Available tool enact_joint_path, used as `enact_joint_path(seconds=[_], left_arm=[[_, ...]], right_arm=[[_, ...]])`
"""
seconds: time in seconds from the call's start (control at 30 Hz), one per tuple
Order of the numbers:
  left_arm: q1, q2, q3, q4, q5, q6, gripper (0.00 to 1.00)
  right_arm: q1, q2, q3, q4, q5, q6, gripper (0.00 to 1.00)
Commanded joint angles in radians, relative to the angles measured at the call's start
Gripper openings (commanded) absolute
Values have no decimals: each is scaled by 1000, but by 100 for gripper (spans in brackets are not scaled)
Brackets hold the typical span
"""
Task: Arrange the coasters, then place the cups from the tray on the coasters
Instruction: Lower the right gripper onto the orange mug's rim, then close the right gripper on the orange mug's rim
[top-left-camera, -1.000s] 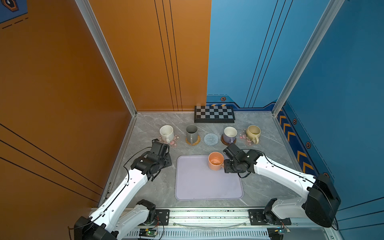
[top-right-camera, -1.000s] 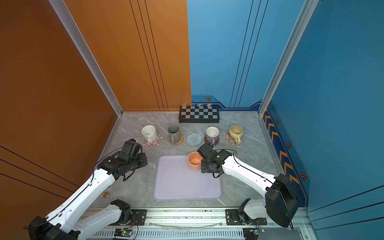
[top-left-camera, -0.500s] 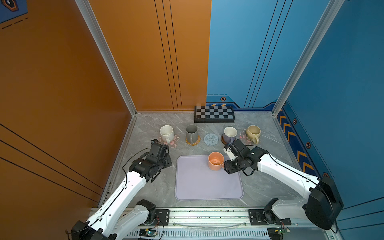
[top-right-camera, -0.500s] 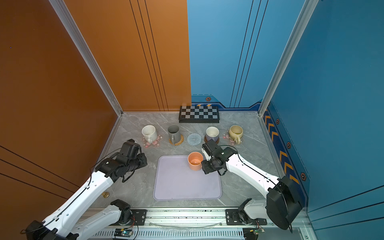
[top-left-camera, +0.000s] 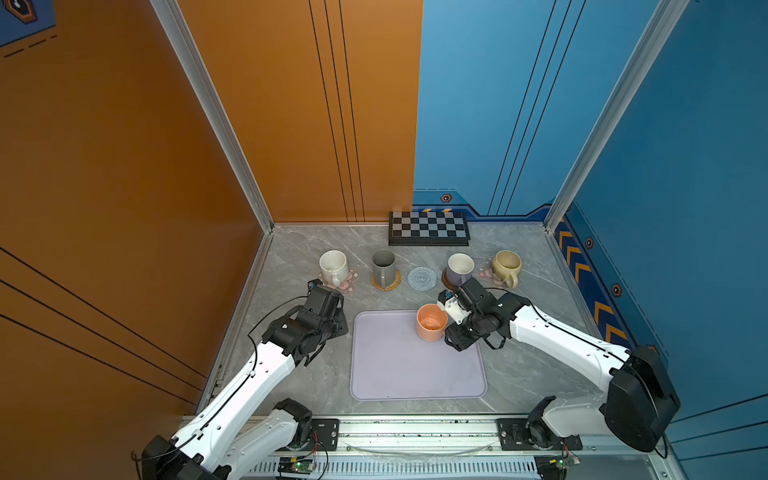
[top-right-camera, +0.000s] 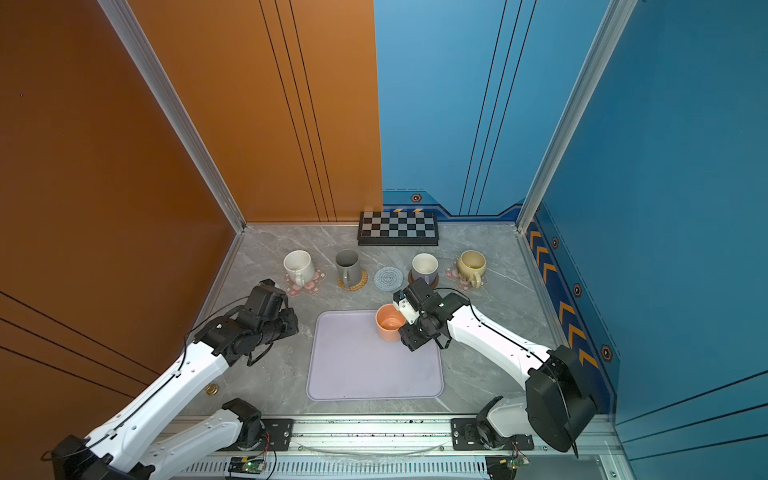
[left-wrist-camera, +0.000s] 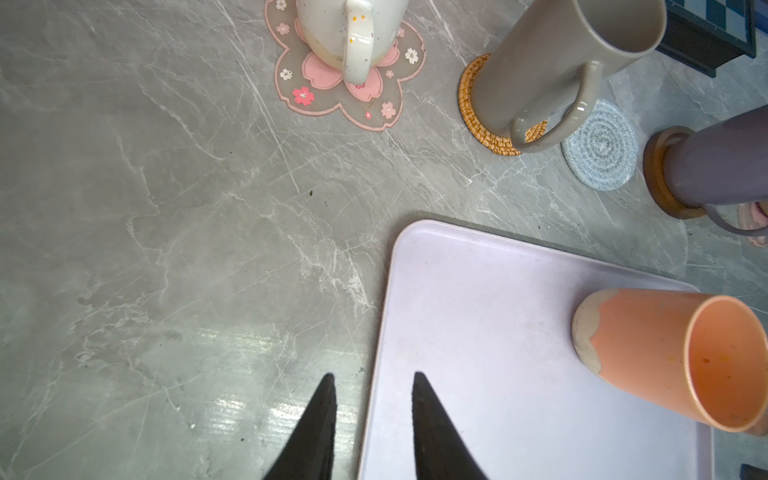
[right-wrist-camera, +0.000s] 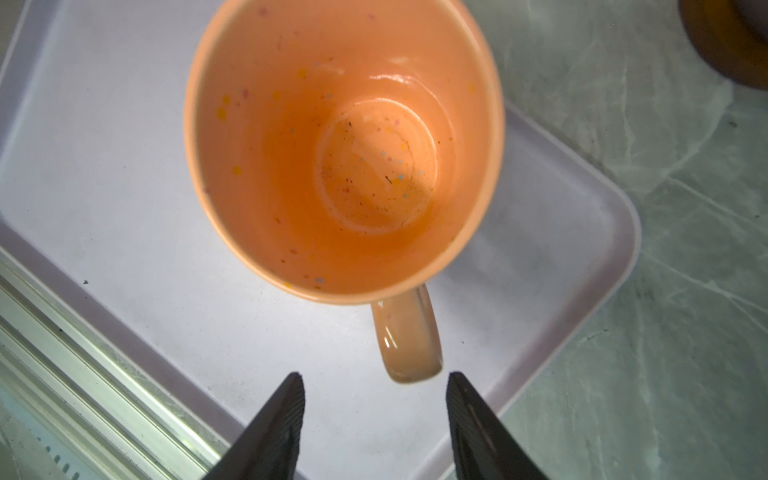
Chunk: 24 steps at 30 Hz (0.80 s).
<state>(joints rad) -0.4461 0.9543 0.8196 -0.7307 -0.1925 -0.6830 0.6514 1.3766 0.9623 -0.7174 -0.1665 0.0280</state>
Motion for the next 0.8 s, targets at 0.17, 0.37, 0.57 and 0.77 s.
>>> enact_joint_path(seconds=[0.17,0.37,0.57,0.77], left_arm=[[-13,-4,16,-26,-39,-26,32],[-18,11,19,-25,-43,-24,33],[-18,35,31,-24,-41,-21,33],[-23,53,31,-24,-45,-21,33]], right_arm=[[-7,63,10,58,-11,-52,57],[-6,96,1,85,35,-34,56],[-10,128,4,138,57,-14,52],[-9,152,5,139,63,-7,42]])
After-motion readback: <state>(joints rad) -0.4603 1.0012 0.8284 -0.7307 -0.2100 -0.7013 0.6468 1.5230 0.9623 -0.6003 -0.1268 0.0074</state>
